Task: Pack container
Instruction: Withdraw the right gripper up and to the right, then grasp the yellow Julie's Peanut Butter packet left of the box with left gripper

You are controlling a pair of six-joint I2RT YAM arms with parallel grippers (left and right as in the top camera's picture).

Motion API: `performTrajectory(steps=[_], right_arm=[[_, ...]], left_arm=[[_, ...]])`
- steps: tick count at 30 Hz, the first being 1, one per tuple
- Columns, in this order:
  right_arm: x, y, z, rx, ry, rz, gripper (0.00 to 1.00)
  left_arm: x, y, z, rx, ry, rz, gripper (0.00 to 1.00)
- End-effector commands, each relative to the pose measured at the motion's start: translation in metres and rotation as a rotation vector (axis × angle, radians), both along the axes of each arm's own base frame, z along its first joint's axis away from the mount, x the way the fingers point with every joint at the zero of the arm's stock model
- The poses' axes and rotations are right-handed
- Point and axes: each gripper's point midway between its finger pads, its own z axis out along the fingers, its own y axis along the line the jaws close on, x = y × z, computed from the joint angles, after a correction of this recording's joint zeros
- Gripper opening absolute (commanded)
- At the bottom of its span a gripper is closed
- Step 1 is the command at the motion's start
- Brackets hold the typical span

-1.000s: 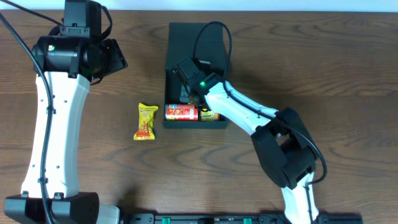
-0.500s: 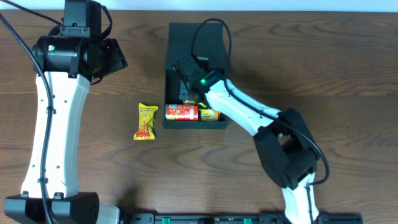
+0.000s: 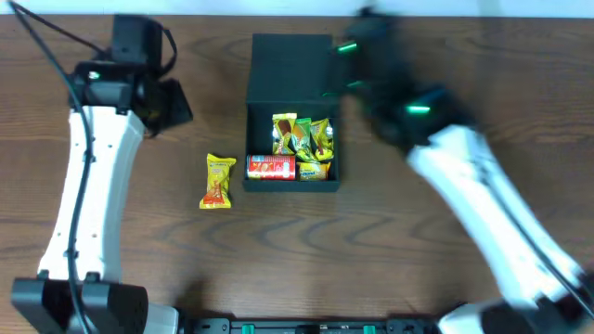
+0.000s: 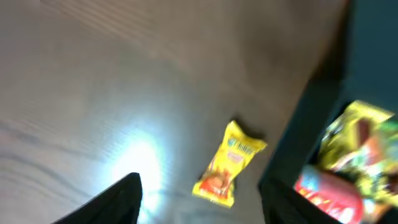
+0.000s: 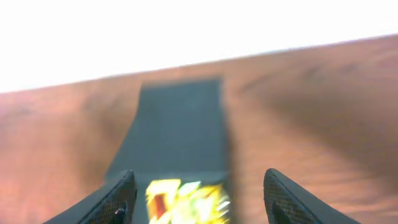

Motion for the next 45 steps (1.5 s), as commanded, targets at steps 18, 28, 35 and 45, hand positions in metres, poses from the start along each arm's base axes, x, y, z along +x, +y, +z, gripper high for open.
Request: performTrajectory(steps=[18,28,35,45], right_arm=[[-0.037,-0.151,0.090,-0.088,-0.174,-0.260,0.79],[-0.037,-0.151,0.089,-0.099,-0.171,-0.255,0.80],[-0.037,-0.151,0.089,-0.109,-0.170,-0.249,0.81],[-0.037,-0.151,0.089,-0.116,-0.169,-0.246,0.81]], left_arm=[[-0.047,-0.067,-0.157,0.031,0.170,-0.253,0.66],[-0.048,-0.068,-0.182,0.037,0.186,-0.297,0.72],[-0.054,-0.066,-0.203,0.044,0.247,-0.296,0.72],[-0.060,-0.065,-0.219,0.050,0.302,-0.295,0.52]])
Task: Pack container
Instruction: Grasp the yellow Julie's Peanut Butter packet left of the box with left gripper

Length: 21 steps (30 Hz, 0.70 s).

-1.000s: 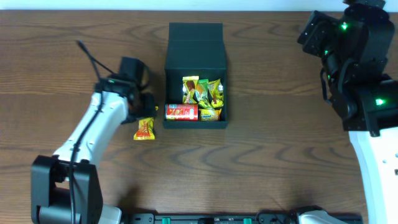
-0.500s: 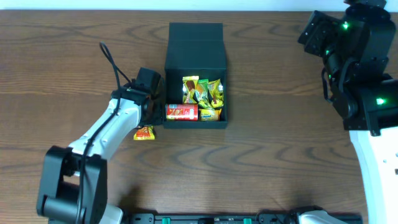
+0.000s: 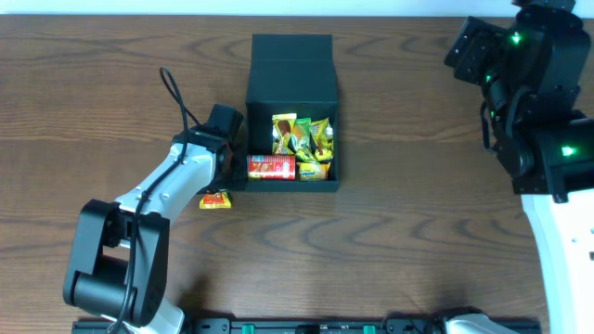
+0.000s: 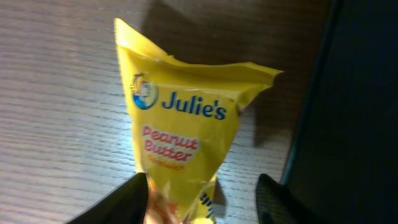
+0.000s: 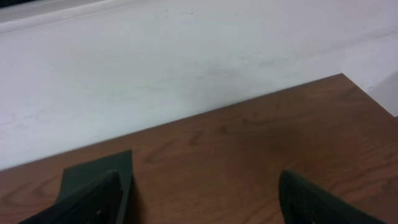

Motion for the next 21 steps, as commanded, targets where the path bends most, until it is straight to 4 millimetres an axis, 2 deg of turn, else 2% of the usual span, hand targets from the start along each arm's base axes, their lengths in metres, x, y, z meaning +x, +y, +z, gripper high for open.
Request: performTrajectory(steps=[1,3,5,14,21], right_arm=[[-0.001,-0.004,0.001,-0.023,0.003,-0.005,0.81],[-0.001,-0.004,0.001,-0.028,0.005,-0.003,0.81],[-0.001,-0.004,0.001,-0.031,0.007,-0.002,0.80],[-0.002,-0.004,-0.001,-0.035,0.017,0.000,0.80],[-0.003,-0.005,-0.004,-0.037,0.030,0.000,0.80]], left_arm=[[-0.014,0.013,-0.024,0.073,0.076,-0.001,0.48],[-0.014,0.014,-0.024,0.073,0.076,0.000,0.41],[-0.014,0.014,-0.024,0.074,0.077,0.000,0.39],[-0.018,0.035,-0.020,0.195,0.082,0.004,0.38],[-0.021,0.035,-0.017,0.194,0.095,0.001,0.35]])
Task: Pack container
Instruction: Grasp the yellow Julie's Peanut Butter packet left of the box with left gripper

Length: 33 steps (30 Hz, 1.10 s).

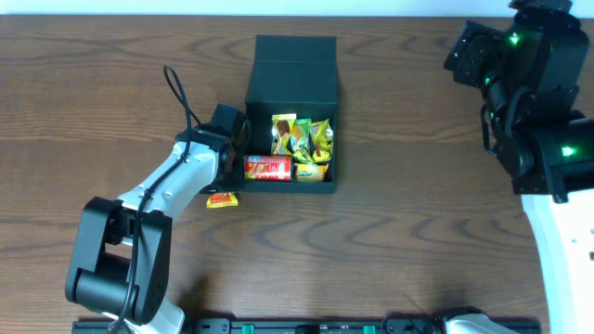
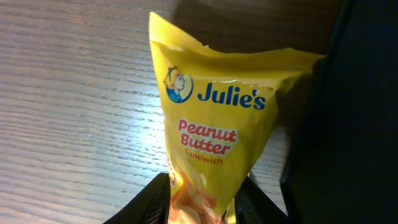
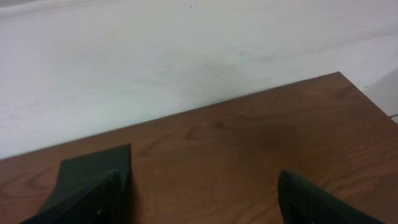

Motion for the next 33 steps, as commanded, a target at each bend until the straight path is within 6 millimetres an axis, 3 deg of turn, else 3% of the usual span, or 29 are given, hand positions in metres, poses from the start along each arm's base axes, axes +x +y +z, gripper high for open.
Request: performTrajectory(steps=[1,5,11,15,24,33], right_arm=[[-0.001,-0.004,0.001,-0.014,0.002,-0.008,0.80],[-0.001,-0.004,0.001,-0.014,0.004,-0.008,0.80],[-0.001,-0.004,0.001,-0.014,0.004,-0.008,0.80],[-0.001,-0.004,0.000,-0.015,0.006,-0.008,0.80],[-0.004,-0.005,-0.005,-0.020,0.032,-0.008,0.79],[-0.004,-0.005,-0.006,-0.020,0.036,-0.008,0.79]], left_arm=[[-0.018,0.027,-0.016,0.129,0.080,0.005,0.34],[-0.012,0.017,0.001,0.066,0.046,0.005,0.36],[0.005,0.007,0.047,-0.003,-0.105,0.002,0.52],[0.008,0.007,0.064,-0.013,-0.160,-0.011,0.58],[0.001,0.020,0.035,-0.003,-0.046,-0.010,0.56],[-0.007,0.003,0.028,-0.165,0.023,-0.133,0.55]])
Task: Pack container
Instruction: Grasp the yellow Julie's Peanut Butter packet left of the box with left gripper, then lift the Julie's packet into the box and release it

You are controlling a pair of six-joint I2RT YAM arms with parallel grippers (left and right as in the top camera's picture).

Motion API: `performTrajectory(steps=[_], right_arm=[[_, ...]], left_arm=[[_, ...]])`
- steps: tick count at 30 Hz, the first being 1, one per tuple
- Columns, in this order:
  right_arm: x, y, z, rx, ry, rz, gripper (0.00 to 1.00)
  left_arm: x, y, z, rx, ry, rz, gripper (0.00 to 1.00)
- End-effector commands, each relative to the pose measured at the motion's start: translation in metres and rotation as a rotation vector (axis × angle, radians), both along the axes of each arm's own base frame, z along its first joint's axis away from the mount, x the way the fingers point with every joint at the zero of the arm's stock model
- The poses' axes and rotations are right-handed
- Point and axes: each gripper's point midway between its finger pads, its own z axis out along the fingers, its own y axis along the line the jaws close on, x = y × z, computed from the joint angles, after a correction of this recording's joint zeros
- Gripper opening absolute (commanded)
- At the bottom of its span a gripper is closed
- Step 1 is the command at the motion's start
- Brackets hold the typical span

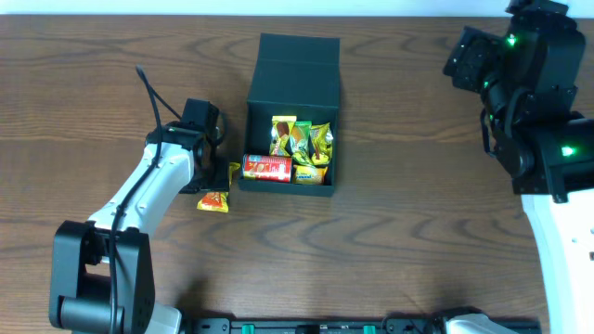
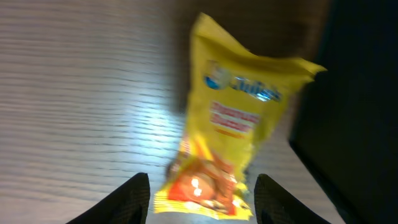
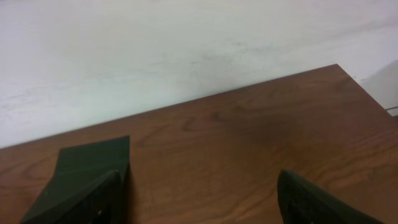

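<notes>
A yellow Julie's peanut butter sandwich packet [image 2: 233, 134] lies on the wood table against the left wall of the black box [image 1: 290, 70]; in the overhead view the packet [image 1: 214, 199] is outside the box. My left gripper [image 2: 202, 190] is open, with its fingers [image 2: 134, 199] on either side of the packet's near end and apart from it. Inside the box lie yellow-green packets [image 1: 303, 137] and a red one [image 1: 269, 167]. My right gripper [image 3: 199, 193] is open and holds nothing, raised at the far right.
The box's open lid [image 3: 90, 158] lies flat behind it, toward the table's back edge. Beyond that edge is a white wall [image 3: 186, 43]. My right arm [image 1: 548, 158] stands along the table's right side.
My left gripper's fingers, then pressed on the packet, now stand wide apart. The wrist has drawn back to the left. The packet lies on the table by the box wall.
First my left gripper hung open at the far left and the packet lay left of the box, with my right arm over the box. Then my right arm was off at the right and my left fingers straddled the packet. They closed on it, and now are open again.
</notes>
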Motion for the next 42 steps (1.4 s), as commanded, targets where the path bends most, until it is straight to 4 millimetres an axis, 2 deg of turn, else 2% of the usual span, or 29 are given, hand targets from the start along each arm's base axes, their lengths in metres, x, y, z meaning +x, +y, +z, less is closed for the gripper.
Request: performTrajectory(steps=[1,5,8,25,28,35,39,42], right_arm=[[0.000,-0.004,0.001,-0.013,0.000,-0.007,0.80],[0.000,-0.004,0.001,-0.013,0.000,-0.007,0.79],[0.000,-0.004,0.001,-0.013,0.000,-0.007,0.79],[0.000,-0.004,0.002,-0.013,-0.001,-0.007,0.79],[0.000,-0.004,0.002,-0.014,-0.001,-0.008,0.79],[0.000,-0.004,0.002,-0.013,-0.001,-0.007,0.79],[0.000,-0.004,0.002,-0.014,-0.001,-0.008,0.79],[0.000,-0.004,0.002,-0.014,-0.001,-0.008,0.79]], left_arm=[[-0.001,-0.012,0.002,-0.065,0.014,-0.075,0.54],[-0.003,-0.011,0.002,-0.055,0.021,-0.111,0.53],[-0.003,-0.007,0.000,-0.031,0.015,-0.134,0.47],[-0.011,-0.005,-0.024,-0.028,0.005,-0.129,0.46],[-0.015,-0.004,-0.031,-0.029,0.007,-0.121,0.38],[-0.016,-0.004,-0.033,-0.034,0.010,-0.072,0.06],[-0.013,-0.004,-0.030,-0.039,0.005,-0.026,0.06],[-0.002,-0.006,-0.017,-0.043,-0.011,-0.016,0.06]])
